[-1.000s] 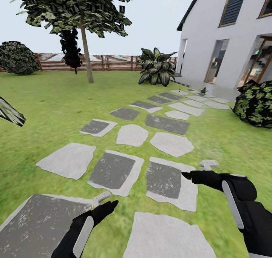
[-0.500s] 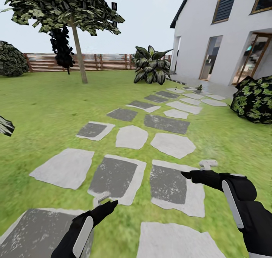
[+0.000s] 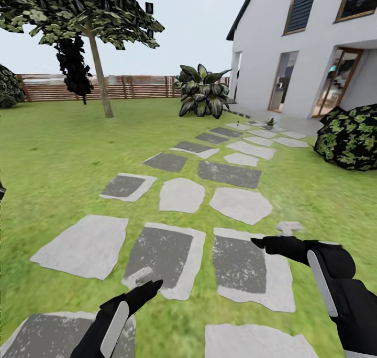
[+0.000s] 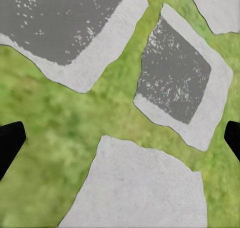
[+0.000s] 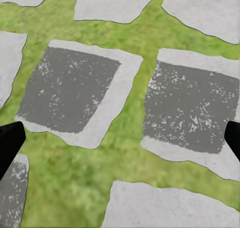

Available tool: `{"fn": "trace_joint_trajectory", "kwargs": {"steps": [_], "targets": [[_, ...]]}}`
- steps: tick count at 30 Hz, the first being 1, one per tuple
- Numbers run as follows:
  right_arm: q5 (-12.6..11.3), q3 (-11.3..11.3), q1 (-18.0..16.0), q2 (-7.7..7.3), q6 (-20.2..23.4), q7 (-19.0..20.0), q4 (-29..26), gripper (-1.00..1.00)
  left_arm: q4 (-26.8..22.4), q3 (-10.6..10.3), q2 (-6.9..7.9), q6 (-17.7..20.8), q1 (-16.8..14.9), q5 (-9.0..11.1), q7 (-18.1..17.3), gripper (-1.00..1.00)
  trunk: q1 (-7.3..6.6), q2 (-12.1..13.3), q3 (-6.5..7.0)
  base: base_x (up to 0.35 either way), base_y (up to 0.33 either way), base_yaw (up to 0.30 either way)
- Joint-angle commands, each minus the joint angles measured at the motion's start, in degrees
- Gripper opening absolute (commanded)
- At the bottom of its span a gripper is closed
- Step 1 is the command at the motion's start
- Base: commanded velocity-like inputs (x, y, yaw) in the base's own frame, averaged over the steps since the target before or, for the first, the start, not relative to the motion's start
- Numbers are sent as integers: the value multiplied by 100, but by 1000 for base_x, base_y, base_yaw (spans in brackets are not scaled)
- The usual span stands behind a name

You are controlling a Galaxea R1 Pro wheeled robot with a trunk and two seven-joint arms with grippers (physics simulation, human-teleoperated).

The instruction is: Pick up the pesticide atomizer in the garden and spray insectifuge to fully cover both potted plants in the garden.

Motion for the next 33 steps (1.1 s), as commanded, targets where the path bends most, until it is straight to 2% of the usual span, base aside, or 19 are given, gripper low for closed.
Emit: {"fn": "trace_joint_trajectory", "kwargs": {"steps": [1,10,33], "targets": [[-42,-4,-5,-1,34,-18,-5,100,-4,16,-6,35,-2,60,16,100,2,-4,-6,256,251,-5],[-42,-4,-4,-4,34,-18,-6,100,4,16,-5,26,-2,56,17,100,2,-4,-6,289,171,-1],[-38,-11,-3,-44,34,-18,-4,100,6,12,-1,15,-2,51,17,100,2,-4,-6,337,8,0]]}}
